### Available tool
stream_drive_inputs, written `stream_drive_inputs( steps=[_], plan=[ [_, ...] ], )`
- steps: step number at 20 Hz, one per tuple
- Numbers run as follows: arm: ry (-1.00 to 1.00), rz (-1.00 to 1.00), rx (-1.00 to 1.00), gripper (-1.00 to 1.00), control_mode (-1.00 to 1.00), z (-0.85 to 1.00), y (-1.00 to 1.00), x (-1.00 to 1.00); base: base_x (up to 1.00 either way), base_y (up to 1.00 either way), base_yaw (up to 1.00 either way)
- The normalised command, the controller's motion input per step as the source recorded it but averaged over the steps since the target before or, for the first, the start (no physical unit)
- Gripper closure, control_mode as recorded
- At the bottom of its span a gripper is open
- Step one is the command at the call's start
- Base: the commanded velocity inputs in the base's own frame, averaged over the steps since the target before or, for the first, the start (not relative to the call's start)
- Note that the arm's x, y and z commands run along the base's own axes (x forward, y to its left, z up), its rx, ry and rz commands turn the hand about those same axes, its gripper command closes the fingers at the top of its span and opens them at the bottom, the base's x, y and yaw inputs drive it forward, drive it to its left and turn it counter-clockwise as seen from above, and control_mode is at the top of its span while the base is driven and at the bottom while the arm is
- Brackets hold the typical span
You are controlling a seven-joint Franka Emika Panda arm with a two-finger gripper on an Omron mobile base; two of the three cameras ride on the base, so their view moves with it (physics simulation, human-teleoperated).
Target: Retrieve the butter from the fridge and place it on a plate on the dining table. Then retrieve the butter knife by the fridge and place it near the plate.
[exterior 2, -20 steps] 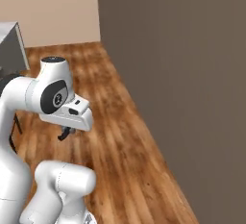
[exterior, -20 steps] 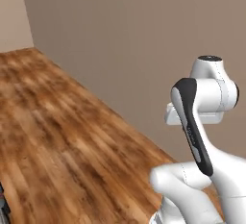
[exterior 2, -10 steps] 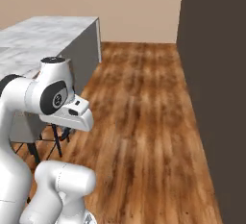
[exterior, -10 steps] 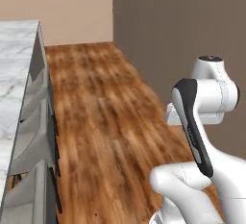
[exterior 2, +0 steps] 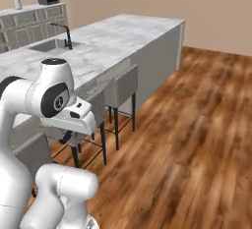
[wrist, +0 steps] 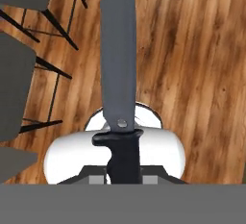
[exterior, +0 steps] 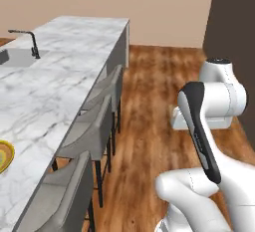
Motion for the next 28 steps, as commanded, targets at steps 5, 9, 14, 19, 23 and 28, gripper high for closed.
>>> stream_drive_inputs(
  steps=[5, 9, 14, 19, 23, 28],
  plan=[
    [0.00, 0.00, 0.00, 1.00, 1.00, 0.00, 0.00, 0.00, 0.50, -0.33, 0.65],
    [0.00, 0.00, 0.00, 1.00, 1.00, 0.00, 0.00, 0.00, 0.38, -0.38, 0.61],
    [0.00, 0.00, 0.00, 1.00, 1.00, 0.00, 0.00, 0.00, 0.38, -0.31, 0.58],
    [0.00, 0.00, 0.00, 1.00, 1.00, 0.00, 0.00, 0.00, 0.43, -0.23, 0.55],
    [0.00, 0.00, 0.00, 1.00, 1.00, 0.00, 0.00, 0.00, 0.46, -0.18, 0.54],
    [0.00, 0.00, 0.00, 1.00, 1.00, 0.00, 0.00, 0.00, 0.48, -0.23, 0.47]
  ],
)
